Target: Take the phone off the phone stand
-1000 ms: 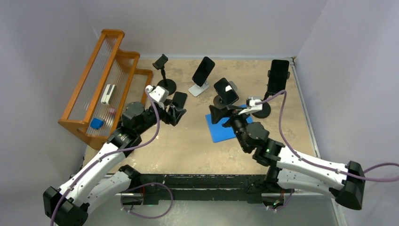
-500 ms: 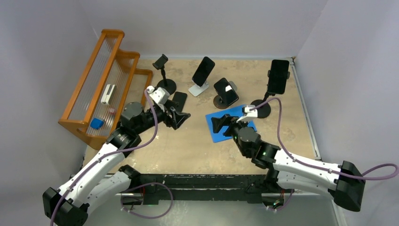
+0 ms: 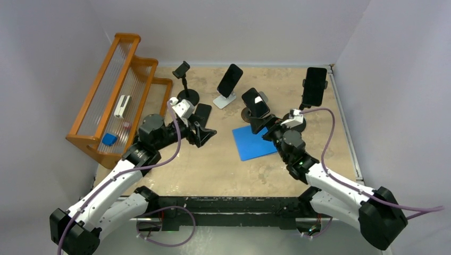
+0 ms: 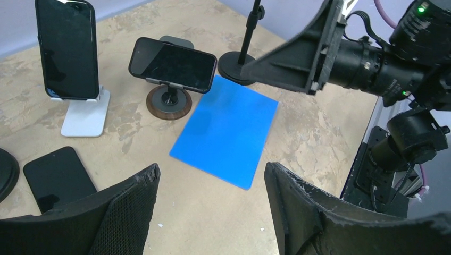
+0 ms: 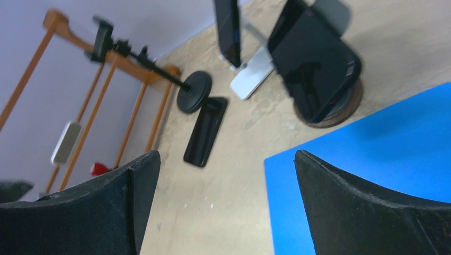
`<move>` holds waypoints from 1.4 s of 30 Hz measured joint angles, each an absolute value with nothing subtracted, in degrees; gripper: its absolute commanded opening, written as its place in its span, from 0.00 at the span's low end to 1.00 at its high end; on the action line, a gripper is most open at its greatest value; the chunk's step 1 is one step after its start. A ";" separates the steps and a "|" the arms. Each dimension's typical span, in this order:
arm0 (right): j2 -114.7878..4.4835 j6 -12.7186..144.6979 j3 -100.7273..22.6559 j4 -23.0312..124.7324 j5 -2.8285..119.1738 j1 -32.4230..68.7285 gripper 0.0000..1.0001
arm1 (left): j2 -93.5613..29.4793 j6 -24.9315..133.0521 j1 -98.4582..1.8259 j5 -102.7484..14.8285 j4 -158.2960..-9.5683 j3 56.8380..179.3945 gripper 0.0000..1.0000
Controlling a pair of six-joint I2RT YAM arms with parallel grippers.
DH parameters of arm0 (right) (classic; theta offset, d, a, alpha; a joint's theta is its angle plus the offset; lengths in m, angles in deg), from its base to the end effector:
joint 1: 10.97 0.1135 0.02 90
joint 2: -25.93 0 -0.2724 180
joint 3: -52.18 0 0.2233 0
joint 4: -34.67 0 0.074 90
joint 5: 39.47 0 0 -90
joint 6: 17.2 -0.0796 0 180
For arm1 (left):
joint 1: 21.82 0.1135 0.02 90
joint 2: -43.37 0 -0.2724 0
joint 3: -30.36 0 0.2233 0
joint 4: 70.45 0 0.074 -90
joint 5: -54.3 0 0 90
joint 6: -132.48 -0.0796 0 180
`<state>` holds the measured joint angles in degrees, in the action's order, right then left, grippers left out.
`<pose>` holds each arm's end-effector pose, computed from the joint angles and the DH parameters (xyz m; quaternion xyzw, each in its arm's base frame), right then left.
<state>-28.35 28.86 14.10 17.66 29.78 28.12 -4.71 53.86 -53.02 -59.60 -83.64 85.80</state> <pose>0.1915 0.1192 0.2745 0.1573 0.6846 0.3696 0.6083 0.1591 -0.1340 0.3299 0.2617 0.6914 -0.3813 0.5552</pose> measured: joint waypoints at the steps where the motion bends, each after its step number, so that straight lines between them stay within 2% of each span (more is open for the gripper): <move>1: -28.92 27.79 14.60 16.39 30.74 26.24 0.96 | -4.84 53.88 -53.02 -59.60 -83.66 85.83 0.70; 7: -36.99 21.65 16.26 7.97 34.85 18.06 0.88 | -5.17 54.01 -53.02 -59.69 -84.06 85.96 0.69; 16: -50.91 15.38 16.35 -3.31 38.72 13.45 0.81 | -4.29 54.08 -53.04 -59.73 -84.06 86.02 0.69; 33: -60.81 13.67 14.93 -12.33 43.68 8.95 0.71 | -3.44 54.08 -53.41 -59.75 -84.08 86.02 0.69; 42: -64.88 13.54 12.48 -14.56 44.58 8.82 0.61 | -3.44 54.08 -53.50 -59.73 -84.23 86.02 0.68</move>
